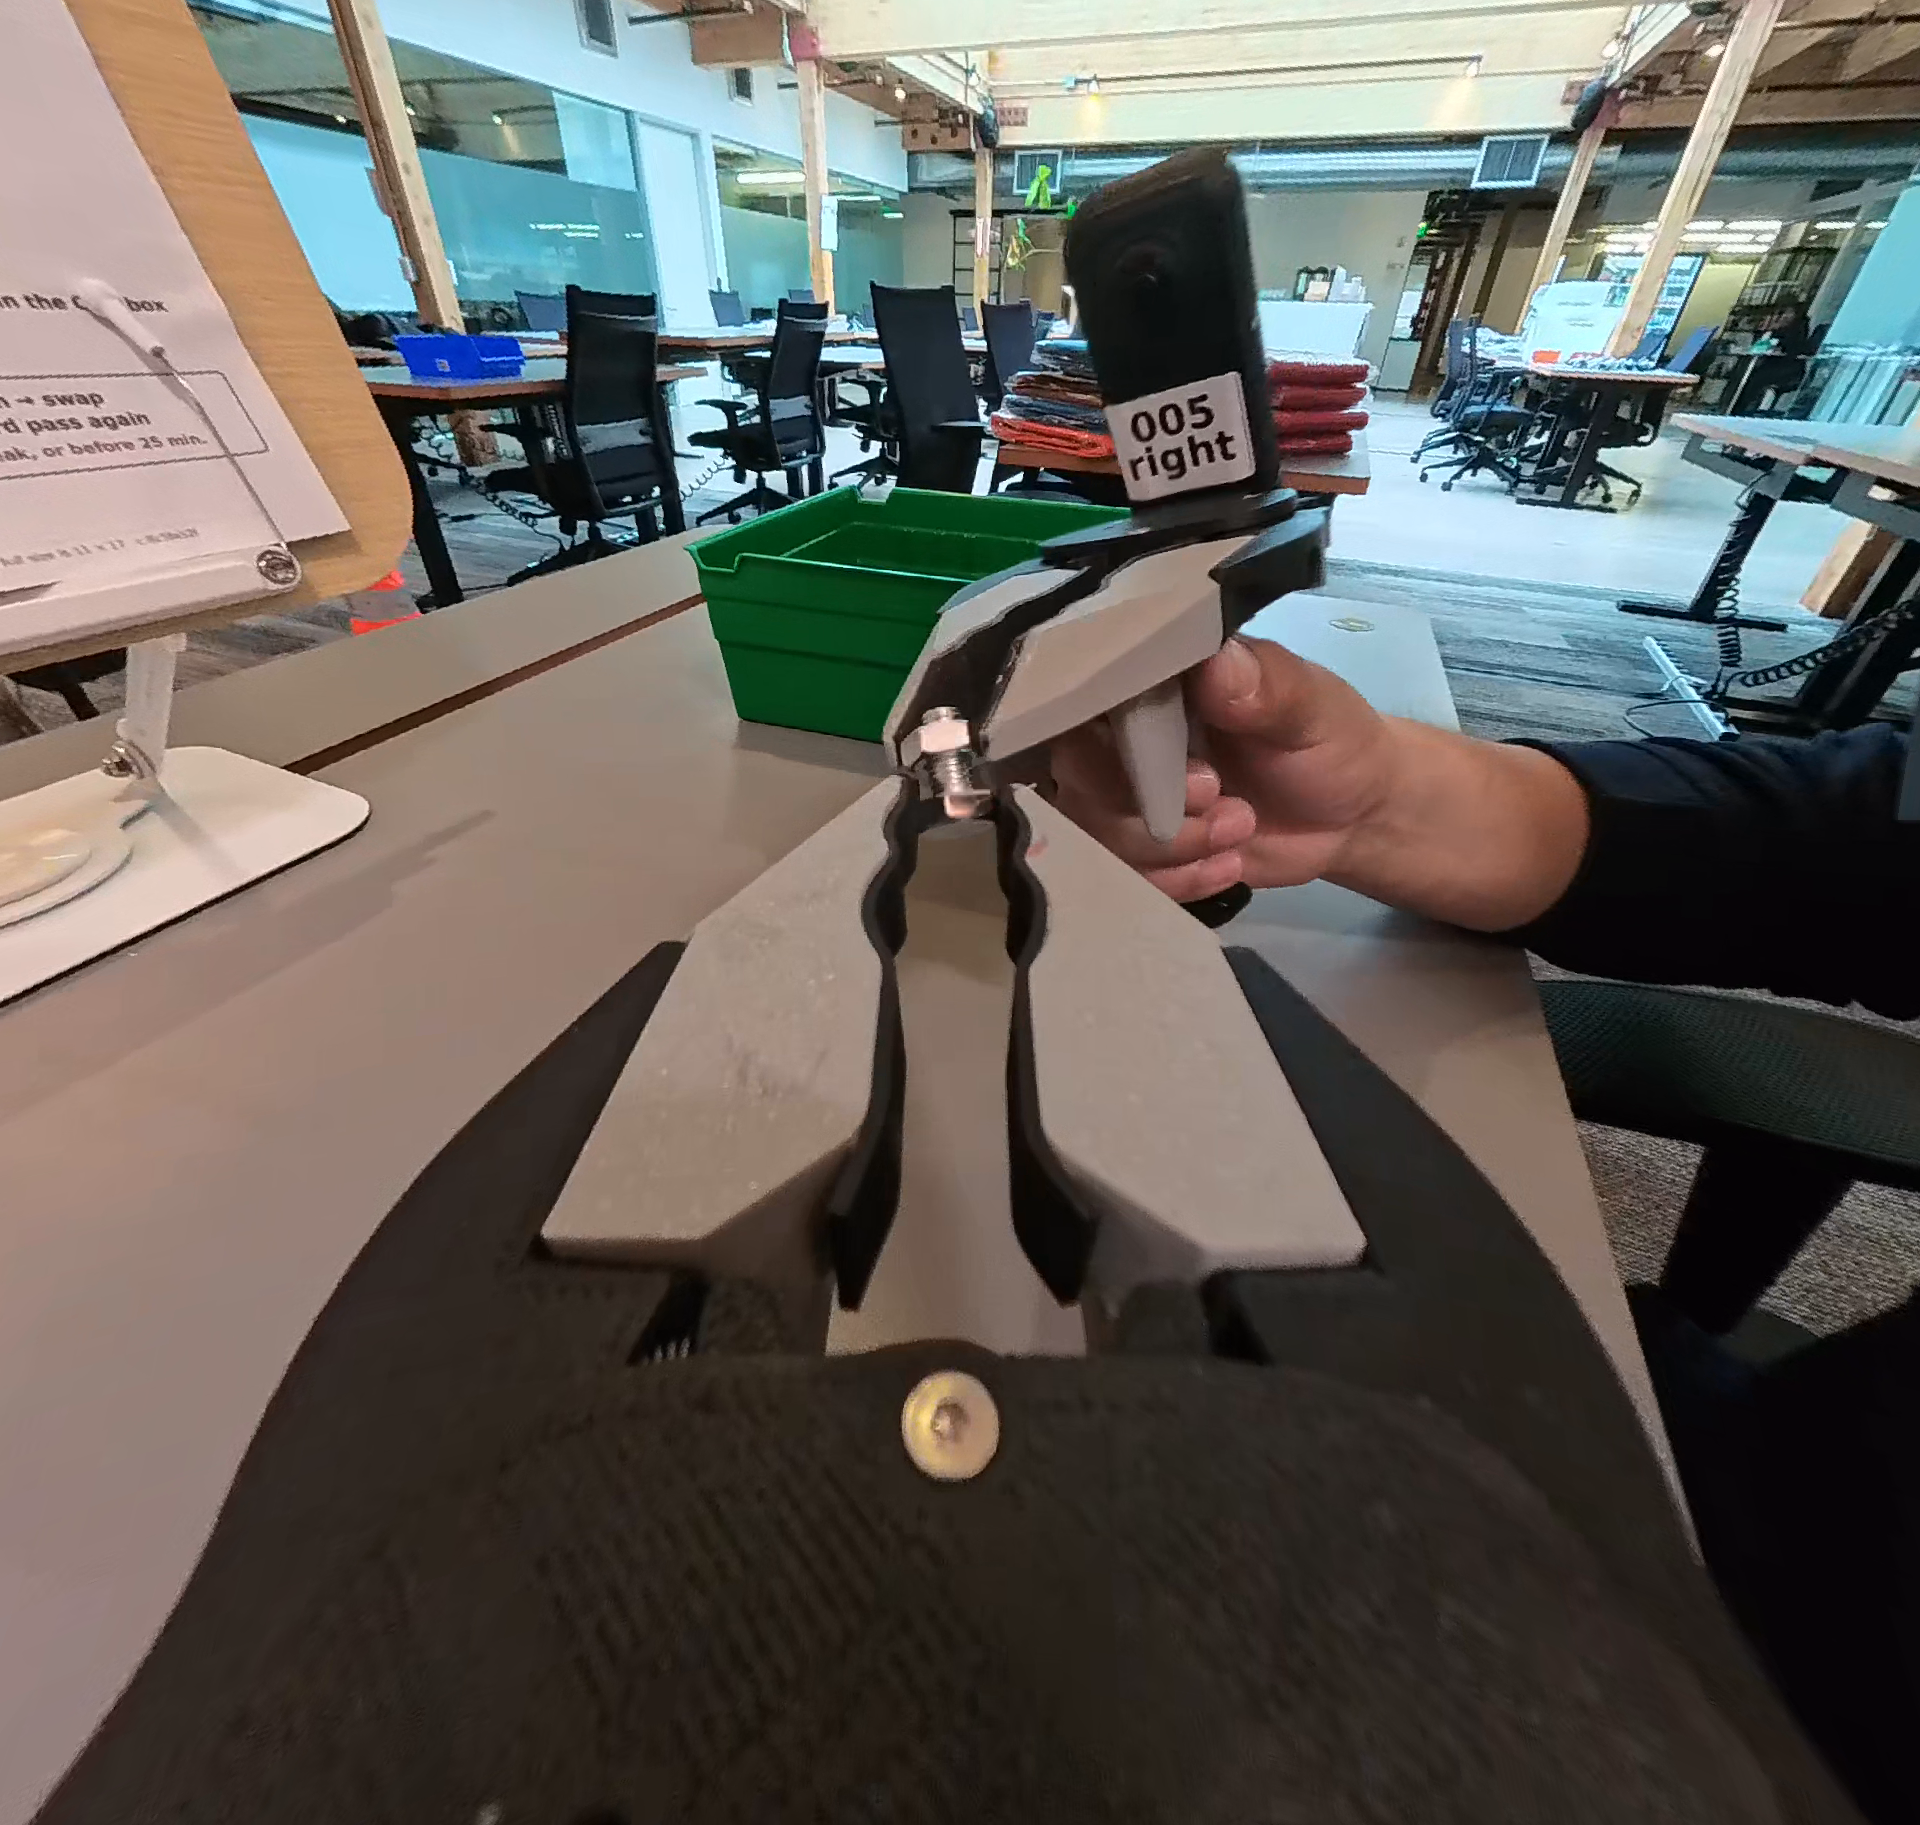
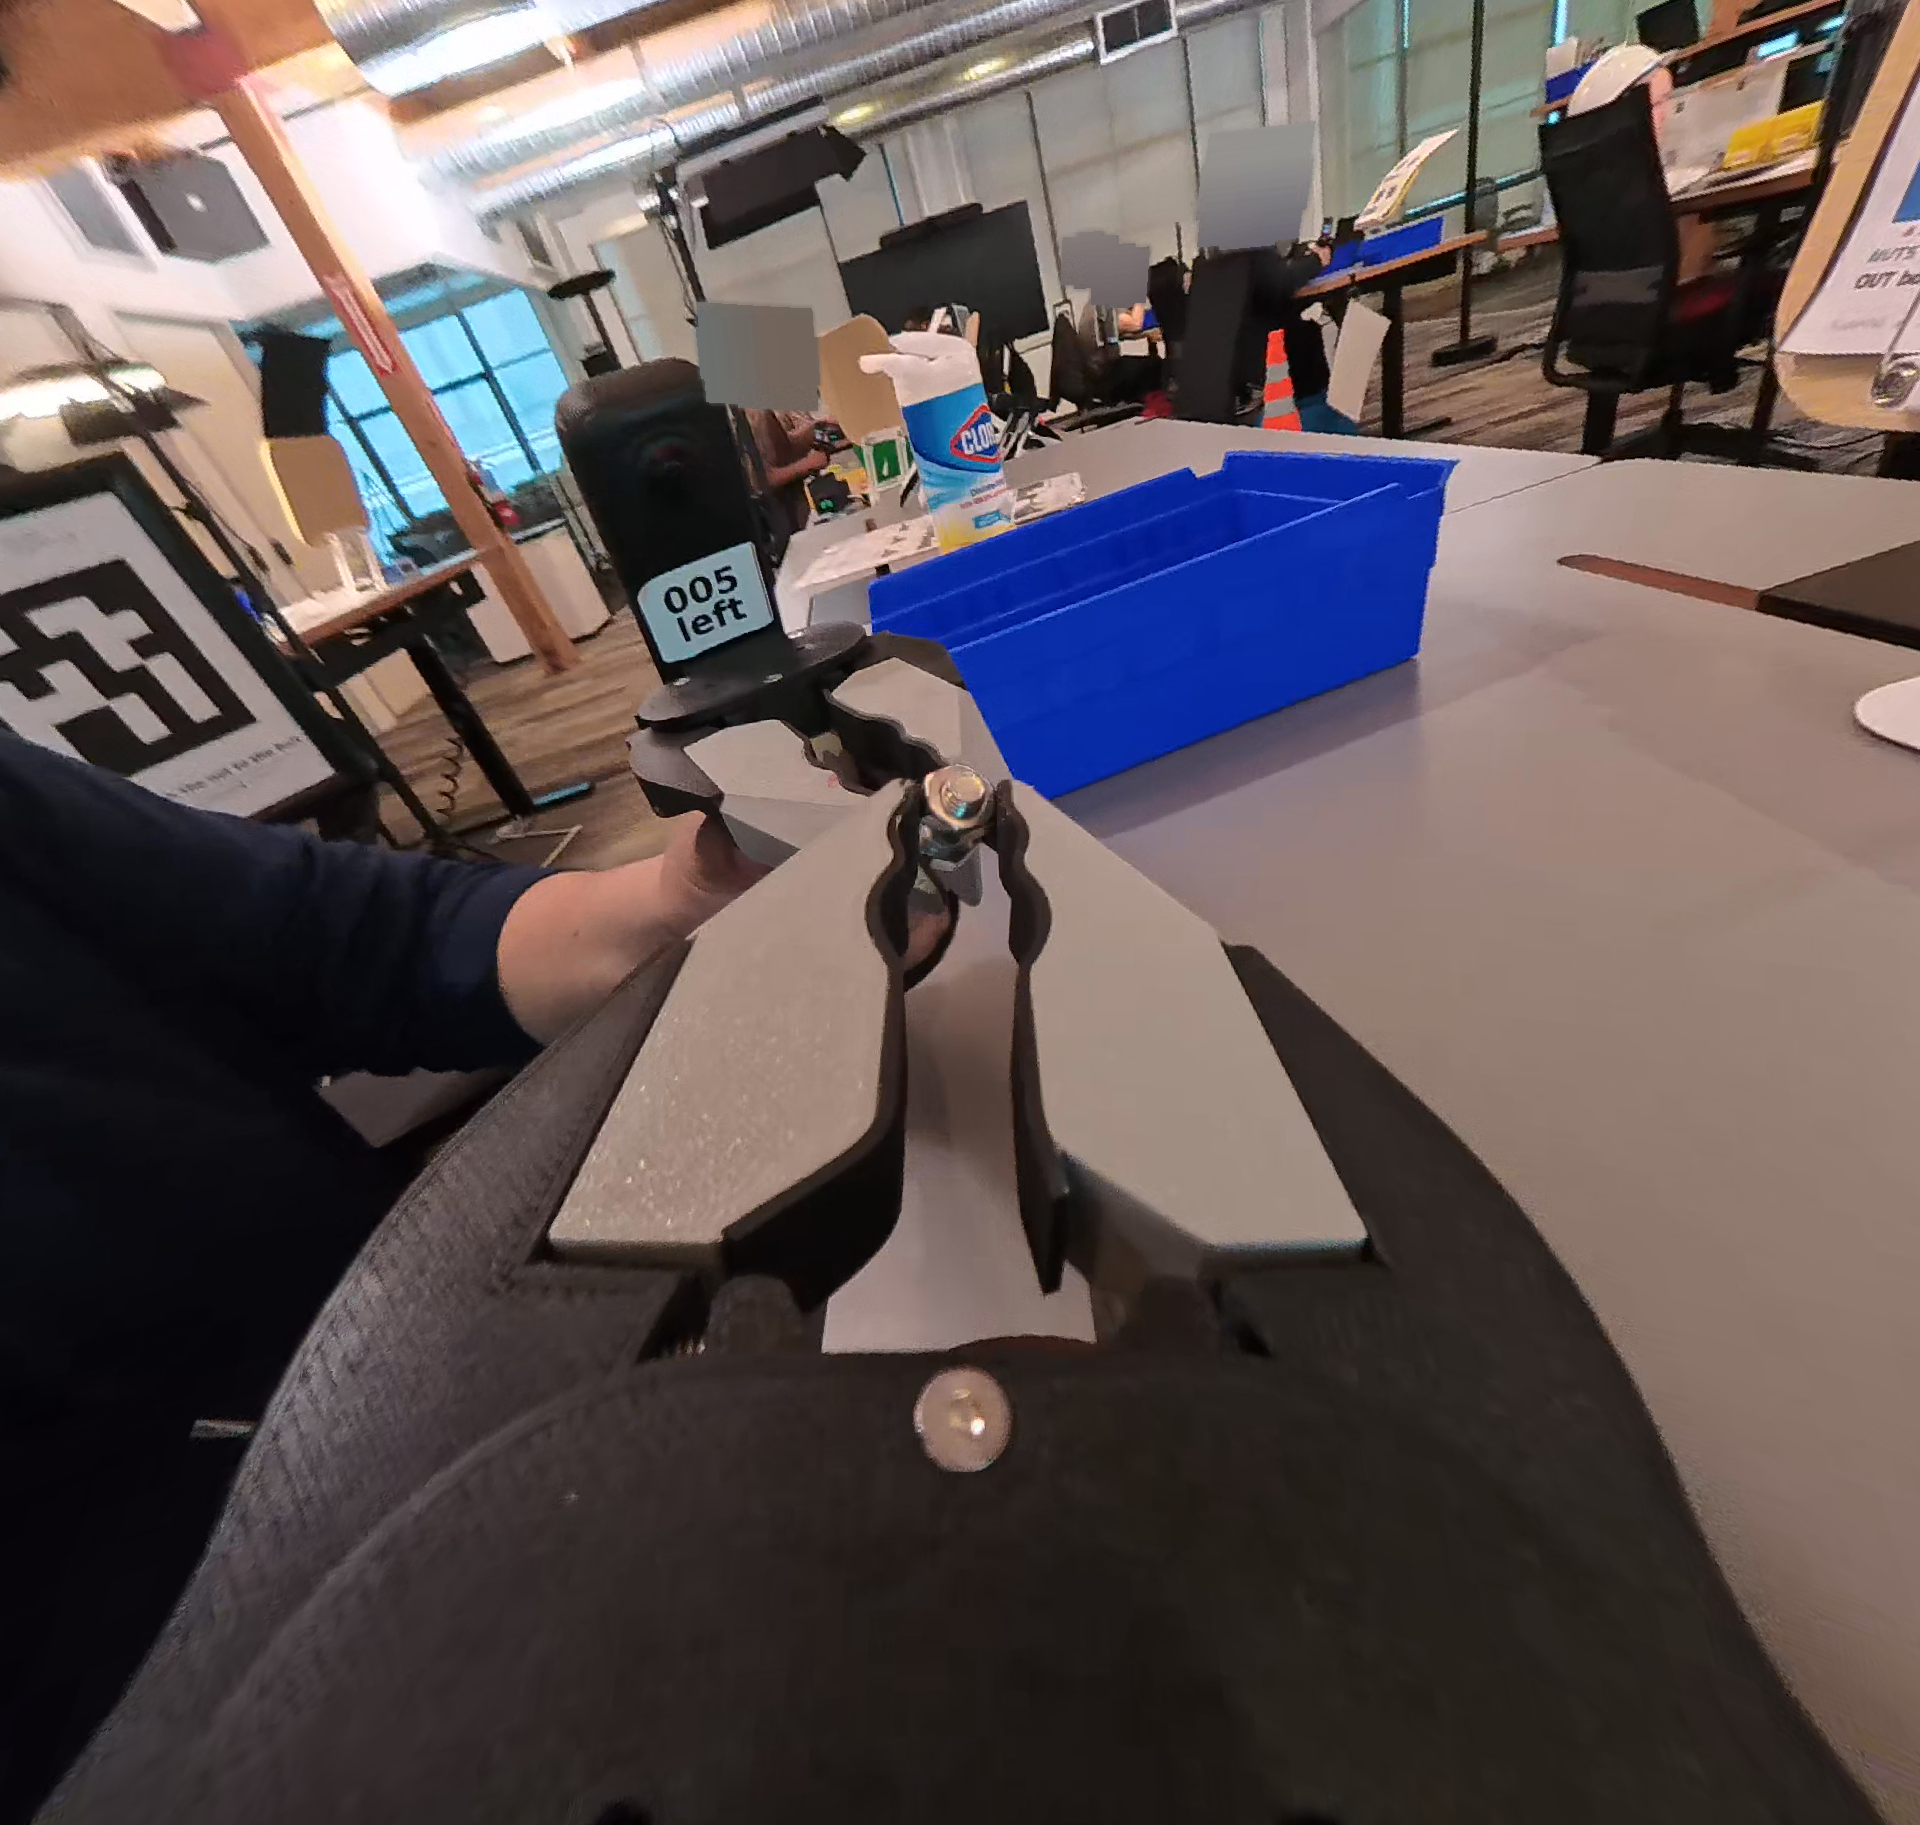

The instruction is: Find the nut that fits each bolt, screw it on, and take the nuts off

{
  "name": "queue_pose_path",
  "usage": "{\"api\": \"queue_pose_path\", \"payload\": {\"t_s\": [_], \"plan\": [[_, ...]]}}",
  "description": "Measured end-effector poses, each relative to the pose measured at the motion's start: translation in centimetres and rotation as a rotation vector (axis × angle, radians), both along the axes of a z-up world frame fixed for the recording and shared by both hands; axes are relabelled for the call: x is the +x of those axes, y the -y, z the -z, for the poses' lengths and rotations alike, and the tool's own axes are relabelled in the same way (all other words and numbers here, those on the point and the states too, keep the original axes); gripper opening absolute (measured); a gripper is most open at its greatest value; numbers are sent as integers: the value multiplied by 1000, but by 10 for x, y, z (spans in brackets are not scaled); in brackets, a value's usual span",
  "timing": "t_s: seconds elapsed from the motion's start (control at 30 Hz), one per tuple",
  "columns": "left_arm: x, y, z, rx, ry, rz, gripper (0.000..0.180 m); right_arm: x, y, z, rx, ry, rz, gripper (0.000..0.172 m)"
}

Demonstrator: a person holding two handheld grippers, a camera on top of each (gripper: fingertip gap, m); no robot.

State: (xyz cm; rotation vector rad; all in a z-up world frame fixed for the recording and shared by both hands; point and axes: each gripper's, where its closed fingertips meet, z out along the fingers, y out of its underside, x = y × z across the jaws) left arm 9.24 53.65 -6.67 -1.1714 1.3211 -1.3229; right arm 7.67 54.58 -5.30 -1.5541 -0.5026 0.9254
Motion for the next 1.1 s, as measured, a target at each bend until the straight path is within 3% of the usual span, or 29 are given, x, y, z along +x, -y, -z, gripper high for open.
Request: {"api": "queue_pose_path", "payload": {"t_s": [0.23,0.43,0.6,0.83,0.9,1.03,1.07,1.1], "plan": [[7,-1,17,-22,-74,-2,12,-4,-4,11,62,217,100,8],[7,-6,21,54,-107,-59,12,2,-5,13,5,158,83,7],[4,-11,20,28,-101,-68,12,5,-3,11,2,142,75,7],[5,0,22,71,-121,-36,12,0,-3,8,19,123,60,36],[5,5,21,79,-118,-22,12,2,-8,17,6,184,88,31],[4,1,23,89,-135,-37,12,15,-7,17,28,264,118,38],[3,0,22,84,-130,-42,12,22,-7,16,43,289,152,25],[2,-1,21,72,-123,-41,12,26,-7,13,72,298,171,23]]}}
